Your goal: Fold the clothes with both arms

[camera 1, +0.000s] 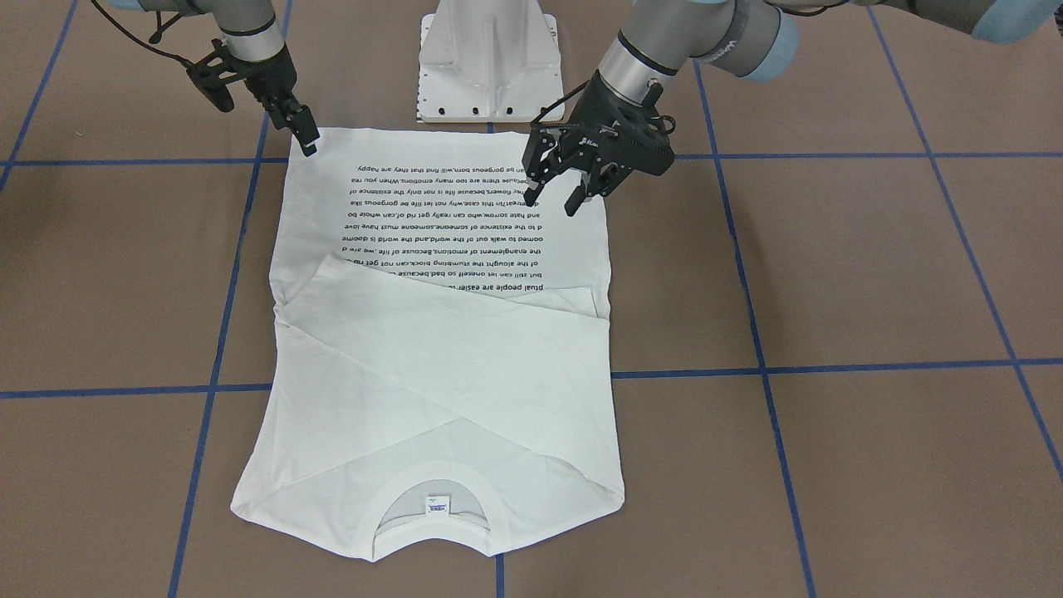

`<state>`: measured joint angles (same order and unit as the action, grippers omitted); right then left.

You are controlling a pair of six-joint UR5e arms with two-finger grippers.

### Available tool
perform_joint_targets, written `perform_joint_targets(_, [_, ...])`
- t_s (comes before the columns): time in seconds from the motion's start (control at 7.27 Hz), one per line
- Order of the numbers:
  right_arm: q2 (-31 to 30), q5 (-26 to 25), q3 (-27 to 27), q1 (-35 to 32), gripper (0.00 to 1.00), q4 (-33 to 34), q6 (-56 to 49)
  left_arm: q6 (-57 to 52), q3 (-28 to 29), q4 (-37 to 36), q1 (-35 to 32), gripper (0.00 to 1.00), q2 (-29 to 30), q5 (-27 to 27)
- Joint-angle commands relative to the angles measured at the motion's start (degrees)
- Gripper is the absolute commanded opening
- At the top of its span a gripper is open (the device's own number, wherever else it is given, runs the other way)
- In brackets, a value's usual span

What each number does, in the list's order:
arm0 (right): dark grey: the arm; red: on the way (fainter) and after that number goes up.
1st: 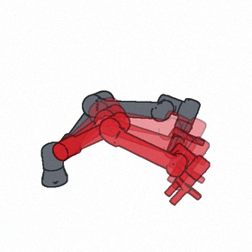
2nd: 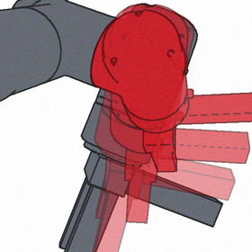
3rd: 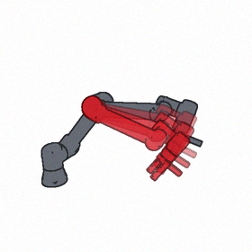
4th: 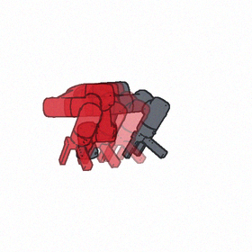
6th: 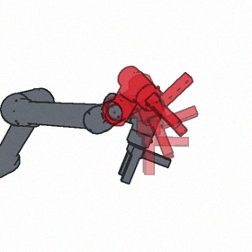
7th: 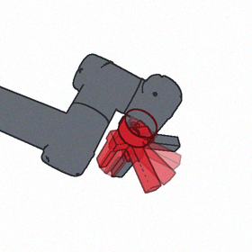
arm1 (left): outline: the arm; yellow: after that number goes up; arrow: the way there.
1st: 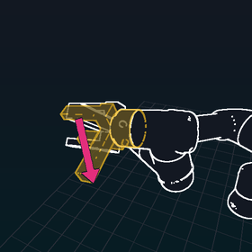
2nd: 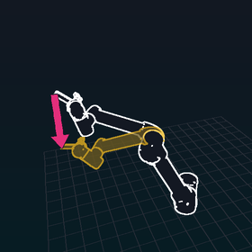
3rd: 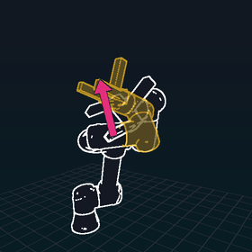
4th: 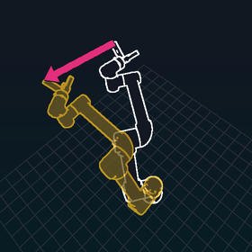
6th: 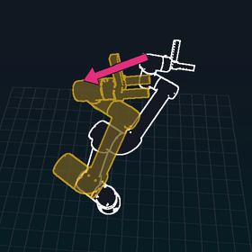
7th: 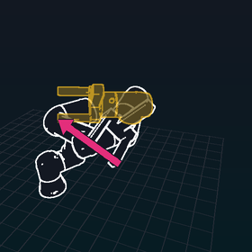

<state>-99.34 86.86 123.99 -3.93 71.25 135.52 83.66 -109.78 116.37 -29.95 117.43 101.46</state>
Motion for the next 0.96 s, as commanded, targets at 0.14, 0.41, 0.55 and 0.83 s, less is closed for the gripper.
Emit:
perform_joint_targets(0.14, [0.02, 0.41, -0.50, 1.81, 0.79, 0.03, 0.18, 0.89, -0.43, -0.09, 0.07, 0.68, 0.08, -0.04])
perform_joint_targets(0.41, [-0.07, 0.50, -0.42, 3.22, 0.74, 0.03, 0.18, 1.33, -0.61, -0.09, 0.07, 0.68, 0.08, -0.04])
perform_joint_targets(0.55, [-0.07, 0.41, -0.50, 3.75, 0.73, 0.03, 0.27, 1.33, -0.96, -0.09, -0.02, 0.68, -0.18, 0.05])
perform_joint_targets(0.83, [0.02, 0.50, -0.42, 3.93, 0.47, 0.03, 0.27, 1.33, -2.01, -0.35, -0.11, 0.68, -0.53, 0.14])
